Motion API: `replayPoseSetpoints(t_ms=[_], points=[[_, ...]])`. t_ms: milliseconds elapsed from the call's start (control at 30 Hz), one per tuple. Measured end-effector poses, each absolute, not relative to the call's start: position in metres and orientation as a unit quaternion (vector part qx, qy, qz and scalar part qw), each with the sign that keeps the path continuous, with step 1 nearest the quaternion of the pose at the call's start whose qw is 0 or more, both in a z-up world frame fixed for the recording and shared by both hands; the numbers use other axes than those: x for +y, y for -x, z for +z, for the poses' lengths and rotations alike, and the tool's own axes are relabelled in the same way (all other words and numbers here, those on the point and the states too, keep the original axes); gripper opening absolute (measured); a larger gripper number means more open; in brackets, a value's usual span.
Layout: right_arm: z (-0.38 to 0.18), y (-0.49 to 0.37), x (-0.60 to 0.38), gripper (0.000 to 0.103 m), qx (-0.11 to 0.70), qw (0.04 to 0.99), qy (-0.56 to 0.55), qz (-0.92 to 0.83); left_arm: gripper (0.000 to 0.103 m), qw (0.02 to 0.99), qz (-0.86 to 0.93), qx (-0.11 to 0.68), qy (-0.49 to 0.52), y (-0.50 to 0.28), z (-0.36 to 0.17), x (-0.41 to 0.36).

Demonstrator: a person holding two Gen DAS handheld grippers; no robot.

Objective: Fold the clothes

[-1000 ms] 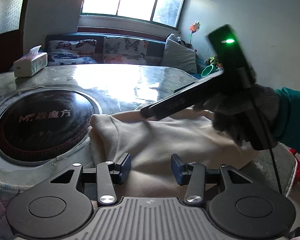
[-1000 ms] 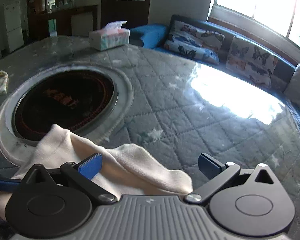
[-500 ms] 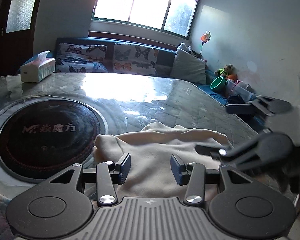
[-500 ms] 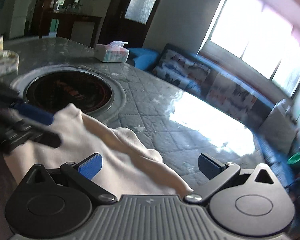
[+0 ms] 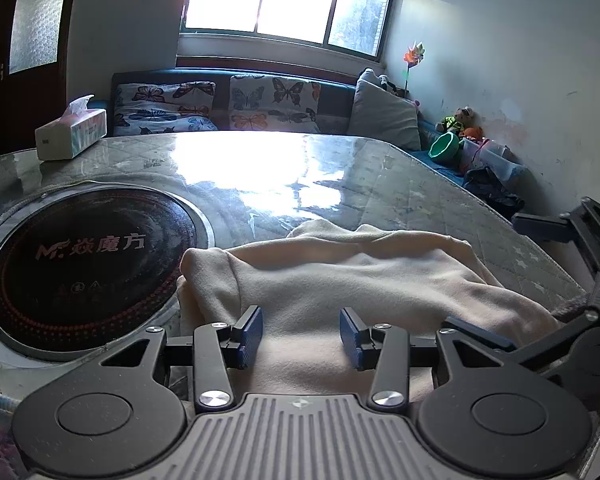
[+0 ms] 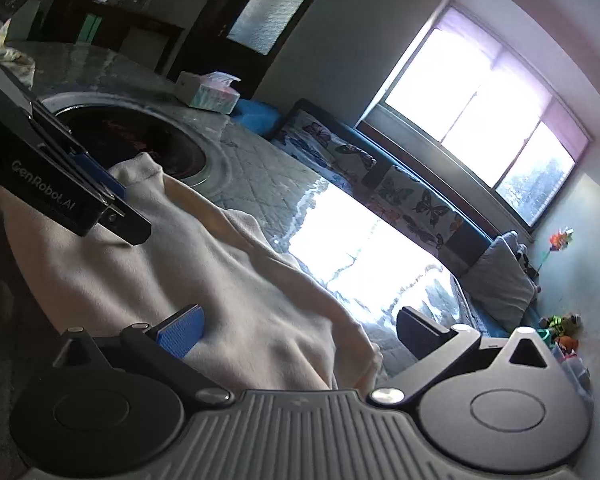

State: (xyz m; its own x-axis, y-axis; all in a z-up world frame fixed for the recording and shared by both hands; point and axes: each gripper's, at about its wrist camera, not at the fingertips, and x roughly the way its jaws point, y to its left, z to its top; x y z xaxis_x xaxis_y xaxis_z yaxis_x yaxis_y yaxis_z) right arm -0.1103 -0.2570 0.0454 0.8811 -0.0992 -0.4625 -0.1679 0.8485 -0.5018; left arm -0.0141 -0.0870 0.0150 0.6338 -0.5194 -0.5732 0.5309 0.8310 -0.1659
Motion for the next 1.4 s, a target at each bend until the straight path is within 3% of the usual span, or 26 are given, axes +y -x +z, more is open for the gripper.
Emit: replayPoseSetpoints(t_ms=[733, 1033, 1267, 1400], points=[[0.055, 0.147, -0.296, 0.103, 0.233, 0.954, 0.187, 0.011, 0.047, 0.902, -0.293, 0.316, -0.009, 0.01, 0.013, -0.087], [0.039, 0.142, -0.311, 0.103, 0.272, 0.949, 0.16, 0.004, 0.047, 0.902, -0.294, 0.317, -0.01, 0.009, 0.013, -0.086], [0.066, 0.142, -0.318, 0.103, 0.24, 0.963, 0.123, 0.002, 0.048, 0.902, -0.292, 0.316, -0.013, 0.009, 0.013, -0.088], [0.055, 0.127, -0.309, 0.103, 0.254, 0.959, 0.128, 0.011, 0.048, 0.902, -0.293, 0.316, -0.016, 0.01, 0.013, -0.088]])
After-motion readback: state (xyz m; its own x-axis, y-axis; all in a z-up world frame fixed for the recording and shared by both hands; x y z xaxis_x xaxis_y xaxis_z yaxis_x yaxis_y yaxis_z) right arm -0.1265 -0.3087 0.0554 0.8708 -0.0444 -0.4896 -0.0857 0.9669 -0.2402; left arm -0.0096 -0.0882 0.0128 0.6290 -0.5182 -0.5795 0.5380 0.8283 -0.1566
